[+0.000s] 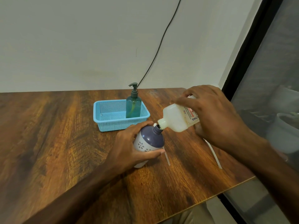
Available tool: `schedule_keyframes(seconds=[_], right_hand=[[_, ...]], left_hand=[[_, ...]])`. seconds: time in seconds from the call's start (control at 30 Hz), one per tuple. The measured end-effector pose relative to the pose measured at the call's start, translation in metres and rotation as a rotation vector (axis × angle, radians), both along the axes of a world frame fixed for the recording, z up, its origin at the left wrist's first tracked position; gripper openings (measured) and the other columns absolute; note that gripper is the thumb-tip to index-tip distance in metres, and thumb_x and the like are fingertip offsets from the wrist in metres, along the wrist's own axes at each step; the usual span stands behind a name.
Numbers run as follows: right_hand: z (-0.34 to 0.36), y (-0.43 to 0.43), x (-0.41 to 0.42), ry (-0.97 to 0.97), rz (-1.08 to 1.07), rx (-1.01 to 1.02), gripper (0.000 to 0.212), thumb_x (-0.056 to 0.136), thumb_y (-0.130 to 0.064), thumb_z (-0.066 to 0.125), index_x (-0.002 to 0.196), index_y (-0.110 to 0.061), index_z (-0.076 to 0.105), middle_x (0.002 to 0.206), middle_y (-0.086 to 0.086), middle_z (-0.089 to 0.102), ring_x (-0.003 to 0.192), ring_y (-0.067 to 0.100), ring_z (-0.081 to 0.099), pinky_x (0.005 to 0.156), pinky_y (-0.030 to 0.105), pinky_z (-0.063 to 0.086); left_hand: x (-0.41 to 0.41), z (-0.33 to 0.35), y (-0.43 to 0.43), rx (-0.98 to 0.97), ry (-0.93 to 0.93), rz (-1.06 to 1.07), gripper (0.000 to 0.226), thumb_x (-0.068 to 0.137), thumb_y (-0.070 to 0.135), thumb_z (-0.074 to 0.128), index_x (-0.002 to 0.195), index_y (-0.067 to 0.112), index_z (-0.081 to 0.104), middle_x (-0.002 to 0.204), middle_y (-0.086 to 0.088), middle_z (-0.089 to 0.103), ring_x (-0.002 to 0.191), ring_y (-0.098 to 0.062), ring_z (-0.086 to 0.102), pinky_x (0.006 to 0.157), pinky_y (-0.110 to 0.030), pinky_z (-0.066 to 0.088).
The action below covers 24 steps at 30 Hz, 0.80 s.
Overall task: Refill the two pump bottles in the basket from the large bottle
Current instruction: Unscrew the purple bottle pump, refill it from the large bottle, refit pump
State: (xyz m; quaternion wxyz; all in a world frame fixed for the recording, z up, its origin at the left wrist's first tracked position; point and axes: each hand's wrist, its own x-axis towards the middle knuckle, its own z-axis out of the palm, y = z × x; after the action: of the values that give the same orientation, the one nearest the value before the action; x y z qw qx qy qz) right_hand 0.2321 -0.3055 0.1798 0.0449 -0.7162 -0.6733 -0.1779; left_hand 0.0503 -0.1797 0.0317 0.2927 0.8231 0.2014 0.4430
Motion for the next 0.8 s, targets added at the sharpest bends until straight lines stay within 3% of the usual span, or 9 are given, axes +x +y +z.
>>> schedule_keyframes(seconds=[0.27, 0.43, 0.8], right_hand=[[0.005, 0.001, -0.004, -0.06, 0.002, 0.002, 0.078, 0.082, -0.024, 0.074, 0.146, -0.041, 0.033, 0.149, -0.005, 0.037, 0.138, 0.019, 0.028, 0.113, 0.031, 0.015], [0.007, 0.002, -0.008, -0.083, 0.023, 0.057, 0.076, 0.068, -0.014, 0.084, 0.135, -0.031, 0.053, 0.133, 0.005, 0.055, 0.126, 0.028, 0.044, 0.107, 0.041, 0.027], [0.015, 0.006, -0.015, -0.159, 0.037, 0.025, 0.076, 0.077, -0.022, 0.078, 0.142, -0.036, 0.042, 0.144, 0.001, 0.045, 0.134, 0.024, 0.035, 0.113, 0.038, 0.021]], left_hand=[[0.0, 0.0, 0.0, -0.008, -0.01, -0.009, 0.08, 0.064, 0.054, 0.091, 0.132, 0.025, 0.062, 0.122, 0.017, 0.068, 0.112, 0.0, 0.064, 0.091, -0.014, 0.052], [0.0, 0.002, -0.002, 0.005, -0.027, -0.012, 0.078, 0.063, 0.054, 0.091, 0.13, 0.025, 0.063, 0.121, 0.017, 0.068, 0.112, -0.001, 0.064, 0.09, -0.015, 0.053], [0.0, 0.001, 0.0, 0.004, -0.057, -0.019, 0.073, 0.065, 0.055, 0.09, 0.128, 0.032, 0.061, 0.12, 0.022, 0.067, 0.11, 0.001, 0.065, 0.089, -0.017, 0.055]])
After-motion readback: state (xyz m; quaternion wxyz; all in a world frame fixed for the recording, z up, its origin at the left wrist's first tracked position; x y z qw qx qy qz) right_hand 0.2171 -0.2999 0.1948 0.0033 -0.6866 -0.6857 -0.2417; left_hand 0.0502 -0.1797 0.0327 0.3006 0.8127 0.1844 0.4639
